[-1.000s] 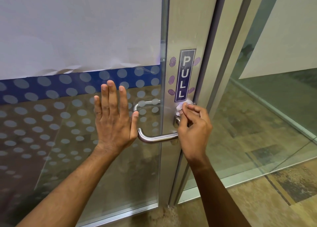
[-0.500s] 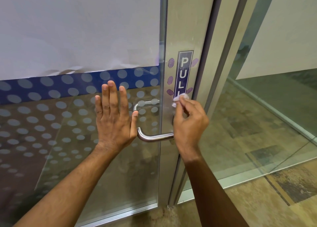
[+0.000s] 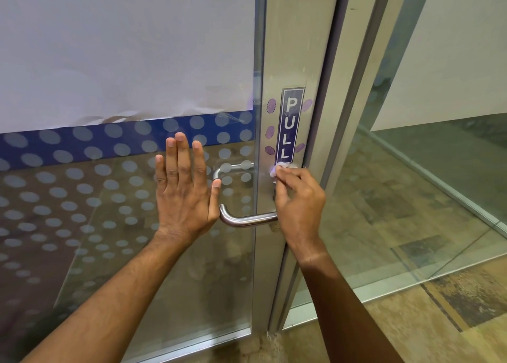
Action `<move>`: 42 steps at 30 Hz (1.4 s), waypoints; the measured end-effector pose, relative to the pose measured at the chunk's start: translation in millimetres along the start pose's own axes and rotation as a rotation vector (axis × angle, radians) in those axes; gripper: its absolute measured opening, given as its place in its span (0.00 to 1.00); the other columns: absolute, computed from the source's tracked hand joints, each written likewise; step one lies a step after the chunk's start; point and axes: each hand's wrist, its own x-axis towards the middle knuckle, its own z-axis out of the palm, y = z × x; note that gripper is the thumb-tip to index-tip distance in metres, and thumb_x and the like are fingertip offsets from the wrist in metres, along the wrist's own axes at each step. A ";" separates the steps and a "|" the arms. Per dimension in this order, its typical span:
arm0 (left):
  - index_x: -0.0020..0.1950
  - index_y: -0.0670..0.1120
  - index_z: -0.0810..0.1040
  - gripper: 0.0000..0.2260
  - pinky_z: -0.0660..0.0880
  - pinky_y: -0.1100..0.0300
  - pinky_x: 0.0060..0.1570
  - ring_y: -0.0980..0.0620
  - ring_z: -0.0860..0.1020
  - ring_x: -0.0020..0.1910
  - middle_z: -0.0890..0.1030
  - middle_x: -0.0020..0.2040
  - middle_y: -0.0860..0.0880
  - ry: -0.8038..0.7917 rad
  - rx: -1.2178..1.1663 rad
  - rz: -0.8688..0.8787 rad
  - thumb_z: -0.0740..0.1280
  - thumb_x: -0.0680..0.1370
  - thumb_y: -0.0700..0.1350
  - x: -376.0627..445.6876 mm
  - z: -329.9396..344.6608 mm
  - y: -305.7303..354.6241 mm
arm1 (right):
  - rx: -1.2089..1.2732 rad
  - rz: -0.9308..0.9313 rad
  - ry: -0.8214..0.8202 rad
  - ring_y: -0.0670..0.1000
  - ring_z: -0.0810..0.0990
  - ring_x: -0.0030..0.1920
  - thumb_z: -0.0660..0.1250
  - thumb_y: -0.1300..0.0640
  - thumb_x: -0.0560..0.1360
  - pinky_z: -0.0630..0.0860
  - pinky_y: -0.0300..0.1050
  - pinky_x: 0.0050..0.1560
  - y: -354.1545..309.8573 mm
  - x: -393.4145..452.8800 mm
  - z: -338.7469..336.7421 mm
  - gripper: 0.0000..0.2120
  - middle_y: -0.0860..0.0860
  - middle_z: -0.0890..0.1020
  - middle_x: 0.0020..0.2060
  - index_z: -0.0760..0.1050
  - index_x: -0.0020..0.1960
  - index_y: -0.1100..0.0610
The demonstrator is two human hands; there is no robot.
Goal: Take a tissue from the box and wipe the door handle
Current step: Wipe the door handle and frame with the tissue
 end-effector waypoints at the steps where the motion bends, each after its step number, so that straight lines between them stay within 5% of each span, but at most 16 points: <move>1: 0.79 0.38 0.43 0.37 0.31 0.50 0.76 0.47 0.30 0.77 0.26 0.77 0.47 -0.001 -0.001 -0.001 0.58 0.79 0.55 0.1 0.4 -0.3 | -0.001 0.022 0.011 0.44 0.79 0.51 0.71 0.68 0.73 0.79 0.41 0.57 1.9 2.5 -2.9 0.09 0.53 0.83 0.48 0.83 0.52 0.60; 4: 0.78 0.38 0.42 0.38 0.32 0.49 0.76 0.47 0.31 0.78 0.27 0.77 0.47 0.006 -0.009 0.004 0.58 0.79 0.55 -1.0 1.9 -0.5 | 0.017 0.071 0.151 0.46 0.80 0.47 0.70 0.66 0.74 0.80 0.37 0.49 0.9 12.9 -11.3 0.09 0.54 0.83 0.46 0.82 0.54 0.62; 8: 0.77 0.37 0.40 0.38 0.32 0.49 0.76 0.47 0.31 0.78 0.27 0.77 0.46 0.006 -0.007 0.009 0.58 0.79 0.54 -0.5 1.5 -0.4 | -0.002 0.015 0.201 0.45 0.80 0.48 0.67 0.64 0.77 0.74 0.26 0.52 -10.0 27.6 -8.8 0.11 0.55 0.83 0.49 0.80 0.59 0.62; 15: 0.78 0.40 0.37 0.39 0.32 0.49 0.76 0.47 0.31 0.77 0.27 0.77 0.46 0.010 -0.002 0.017 0.58 0.80 0.55 -1.0 2.7 -1.0 | -0.113 0.021 0.130 0.52 0.82 0.49 0.67 0.62 0.77 0.82 0.47 0.51 -10.6 14.1 -0.5 0.11 0.57 0.83 0.48 0.80 0.59 0.63; 20: 0.79 0.42 0.34 0.40 0.32 0.49 0.76 0.46 0.31 0.78 0.27 0.77 0.46 0.021 -0.018 0.026 0.57 0.79 0.55 -1.4 3.9 -1.7 | -0.067 0.002 0.182 0.50 0.82 0.49 0.64 0.61 0.79 0.77 0.35 0.55 -16.3 27.8 -2.3 0.11 0.56 0.83 0.48 0.81 0.57 0.63; 28: 0.79 0.42 0.36 0.40 0.33 0.49 0.76 0.46 0.33 0.78 0.29 0.78 0.45 0.043 -0.019 0.034 0.58 0.79 0.54 -1.8 5.3 -2.2 | -0.102 -0.055 0.104 0.55 0.82 0.54 0.69 0.68 0.75 0.80 0.51 0.57 -14.9 17.6 -2.3 0.12 0.59 0.83 0.51 0.80 0.58 0.65; 32: 0.79 0.41 0.37 0.40 0.32 0.49 0.76 0.46 0.32 0.78 0.29 0.78 0.46 0.024 -0.029 0.028 0.58 0.79 0.55 -1.6 3.8 -2.3 | -0.077 -0.119 0.211 0.53 0.81 0.53 0.67 0.68 0.76 0.77 0.43 0.59 -24.3 40.9 -9.9 0.11 0.58 0.82 0.52 0.79 0.58 0.65; 42: 0.79 0.41 0.36 0.41 0.33 0.49 0.77 0.46 0.33 0.78 0.29 0.78 0.45 0.035 -0.021 0.037 0.60 0.78 0.54 -1.5 5.5 -2.7 | -0.230 -0.249 0.191 0.57 0.72 0.68 0.60 0.73 0.73 0.65 0.47 0.70 -26.2 65.4 -0.7 0.24 0.61 0.74 0.67 0.70 0.69 0.66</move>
